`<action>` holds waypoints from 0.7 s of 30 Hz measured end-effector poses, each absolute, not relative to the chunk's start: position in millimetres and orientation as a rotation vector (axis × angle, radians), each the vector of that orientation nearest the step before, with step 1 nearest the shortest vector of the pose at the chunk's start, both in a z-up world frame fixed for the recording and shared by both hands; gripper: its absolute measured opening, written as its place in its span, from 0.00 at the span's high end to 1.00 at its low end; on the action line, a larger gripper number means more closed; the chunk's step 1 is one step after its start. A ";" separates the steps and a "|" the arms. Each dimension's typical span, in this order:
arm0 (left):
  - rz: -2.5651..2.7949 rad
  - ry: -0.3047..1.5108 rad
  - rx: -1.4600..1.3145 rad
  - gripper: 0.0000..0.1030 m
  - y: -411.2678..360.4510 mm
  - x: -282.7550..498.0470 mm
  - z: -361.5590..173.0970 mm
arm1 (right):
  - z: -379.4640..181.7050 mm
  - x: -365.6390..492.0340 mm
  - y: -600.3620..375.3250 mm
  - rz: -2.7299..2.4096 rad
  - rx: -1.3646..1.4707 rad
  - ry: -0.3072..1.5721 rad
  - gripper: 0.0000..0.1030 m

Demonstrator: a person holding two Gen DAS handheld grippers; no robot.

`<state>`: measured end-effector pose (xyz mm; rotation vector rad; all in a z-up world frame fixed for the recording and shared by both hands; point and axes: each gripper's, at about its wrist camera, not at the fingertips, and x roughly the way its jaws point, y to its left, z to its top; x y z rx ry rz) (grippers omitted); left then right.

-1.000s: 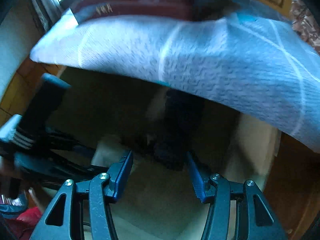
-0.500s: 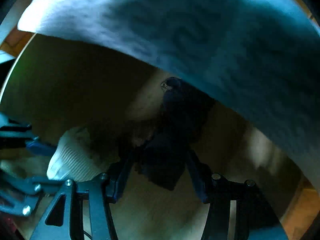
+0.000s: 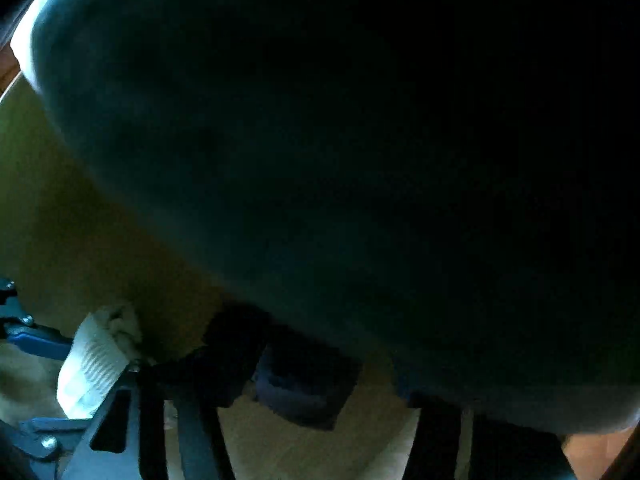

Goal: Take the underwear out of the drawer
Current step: 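Move the right tool back down into the drawer beside the left tool, then grasp the navy garment with the right tool while the left tool lifts the white knit sock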

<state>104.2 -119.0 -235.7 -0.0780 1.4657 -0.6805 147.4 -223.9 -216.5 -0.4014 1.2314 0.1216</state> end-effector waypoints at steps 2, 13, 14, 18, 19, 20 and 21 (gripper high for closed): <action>-0.681 1.459 -0.083 0.55 -118.1 107.3 -239.6 | -217.5 146.5 -222.3 0.127 -0.409 1.245 0.54; -0.723 1.382 -0.139 0.61 -99.5 101.0 -235.2 | -226.6 123.8 -230.3 0.233 -0.396 1.372 0.62; -0.723 1.372 -0.143 0.61 -97.5 99.9 -234.1 | -227.0 131.7 -233.6 0.239 -0.371 1.377 0.62; -0.725 1.350 -0.135 0.62 -93.0 95.6 -226.7 | -231.0 135.3 -234.1 0.232 -0.395 1.365 0.62; -0.724 1.353 -0.130 0.62 -92.4 94.1 -227.2 | -230.9 125.6 -229.7 0.234 -0.394 1.367 0.62; -0.719 1.357 -0.123 0.62 -92.7 93.4 -227.1 | -230.4 127.1 -228.4 0.234 -0.388 1.369 0.62; -0.711 1.369 -0.094 0.62 -95.5 93.9 -226.9 | -229.6 128.8 -225.0 0.235 -0.378 1.371 0.62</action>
